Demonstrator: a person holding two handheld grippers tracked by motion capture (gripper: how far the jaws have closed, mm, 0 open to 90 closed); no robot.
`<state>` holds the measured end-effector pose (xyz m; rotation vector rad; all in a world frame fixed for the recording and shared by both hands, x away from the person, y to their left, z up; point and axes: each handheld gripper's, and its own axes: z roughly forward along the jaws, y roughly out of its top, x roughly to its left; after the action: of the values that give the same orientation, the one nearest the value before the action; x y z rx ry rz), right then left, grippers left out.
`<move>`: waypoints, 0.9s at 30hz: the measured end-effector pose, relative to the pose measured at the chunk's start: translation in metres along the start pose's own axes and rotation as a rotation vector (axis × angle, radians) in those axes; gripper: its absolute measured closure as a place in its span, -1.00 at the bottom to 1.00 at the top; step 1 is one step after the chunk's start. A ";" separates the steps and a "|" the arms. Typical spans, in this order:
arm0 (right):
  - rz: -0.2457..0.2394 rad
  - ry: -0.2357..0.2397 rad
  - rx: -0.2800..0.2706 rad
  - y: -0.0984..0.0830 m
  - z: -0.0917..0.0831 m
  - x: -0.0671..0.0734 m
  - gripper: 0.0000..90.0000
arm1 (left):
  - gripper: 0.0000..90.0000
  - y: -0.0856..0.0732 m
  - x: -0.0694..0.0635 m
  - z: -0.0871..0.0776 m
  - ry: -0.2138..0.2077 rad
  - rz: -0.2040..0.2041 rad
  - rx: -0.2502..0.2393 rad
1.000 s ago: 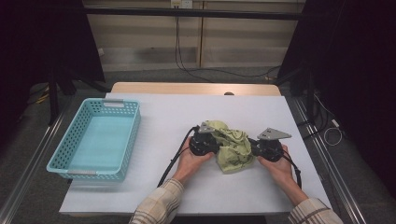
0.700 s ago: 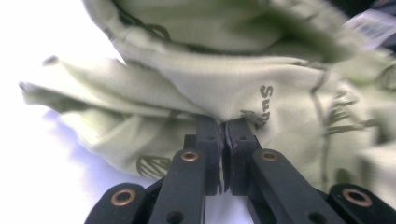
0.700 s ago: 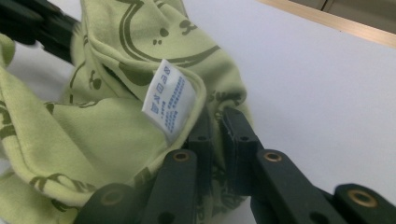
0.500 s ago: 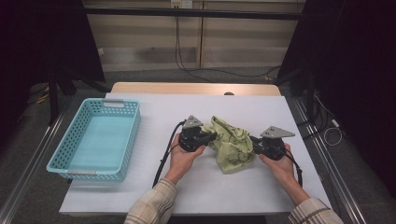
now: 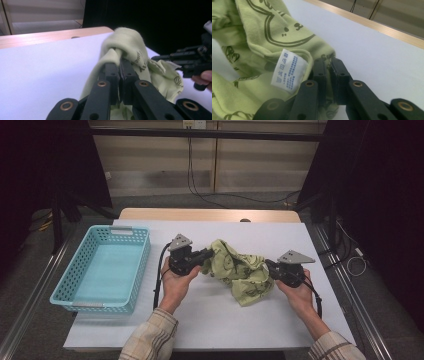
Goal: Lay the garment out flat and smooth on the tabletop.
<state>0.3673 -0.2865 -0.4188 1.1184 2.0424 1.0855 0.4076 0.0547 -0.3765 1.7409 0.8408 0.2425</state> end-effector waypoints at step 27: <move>-0.060 0.135 -0.021 0.008 -0.006 0.018 0.28 | 0.03 -0.015 0.032 -0.011 0.183 0.059 0.090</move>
<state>0.3573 -0.2700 -0.4103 0.9905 2.1485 1.1784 0.4179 0.0855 -0.3943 1.8498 0.9454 0.4143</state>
